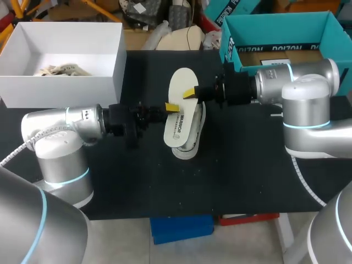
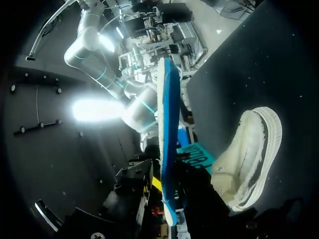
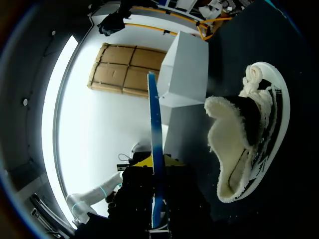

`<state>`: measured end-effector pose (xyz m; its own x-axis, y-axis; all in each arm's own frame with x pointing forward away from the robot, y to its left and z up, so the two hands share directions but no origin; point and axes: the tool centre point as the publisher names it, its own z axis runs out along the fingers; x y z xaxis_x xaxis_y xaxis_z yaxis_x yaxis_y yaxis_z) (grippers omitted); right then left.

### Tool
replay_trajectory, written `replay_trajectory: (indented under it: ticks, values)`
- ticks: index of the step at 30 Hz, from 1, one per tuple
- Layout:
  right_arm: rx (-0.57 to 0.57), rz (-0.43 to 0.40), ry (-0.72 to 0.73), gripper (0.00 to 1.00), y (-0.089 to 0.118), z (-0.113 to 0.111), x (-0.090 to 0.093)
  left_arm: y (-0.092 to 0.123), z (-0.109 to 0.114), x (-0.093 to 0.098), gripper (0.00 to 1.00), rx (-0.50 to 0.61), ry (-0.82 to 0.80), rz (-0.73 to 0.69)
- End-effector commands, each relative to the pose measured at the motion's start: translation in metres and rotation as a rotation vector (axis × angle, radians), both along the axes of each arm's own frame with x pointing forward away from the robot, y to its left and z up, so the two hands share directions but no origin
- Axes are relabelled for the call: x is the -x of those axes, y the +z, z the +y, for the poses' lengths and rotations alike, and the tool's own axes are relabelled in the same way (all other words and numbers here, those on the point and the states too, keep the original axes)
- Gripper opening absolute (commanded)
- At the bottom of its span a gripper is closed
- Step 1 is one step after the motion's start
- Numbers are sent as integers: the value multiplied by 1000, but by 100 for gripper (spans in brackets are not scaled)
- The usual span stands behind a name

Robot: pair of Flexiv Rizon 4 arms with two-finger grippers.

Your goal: Take the shoe out of the shoebox, open the shoe tongue, remove and reinsert the insole, then place the shoe into the shoebox

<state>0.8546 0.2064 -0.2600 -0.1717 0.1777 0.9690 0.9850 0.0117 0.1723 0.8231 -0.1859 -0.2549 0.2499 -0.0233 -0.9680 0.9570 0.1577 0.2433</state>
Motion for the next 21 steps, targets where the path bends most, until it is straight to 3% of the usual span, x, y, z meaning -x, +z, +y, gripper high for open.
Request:
replay_trajectory:
  ticks: [1,9,12,13,14,15,19,21]
  values:
    - [1,0,-2,0,0,1,0,-4,-10,-7,17,-3,3,-4]
    - [1,0,-2,0,0,1,0,-9,-16,-14,0,-1,7,8]
    - [1,0,-2,0,0,1,0,-11,-17,-15,0,6,-3,27]
    - [-3,0,-1,5,1,0,0,-11,-16,-15,0,10,-10,36]
    - [-2,-3,-3,44,1,0,0,-10,-15,-15,0,13,-12,48]
    - [-1,-18,-19,100,3,-2,1,-9,-14,-15,0,7,-9,59]
    - [-14,-70,-83,100,8,-14,4,-3,-5,-10,0,-57,0,115]
    - [78,-93,-95,100,6,-23,6,-1,2,-6,0,-109,1,148]
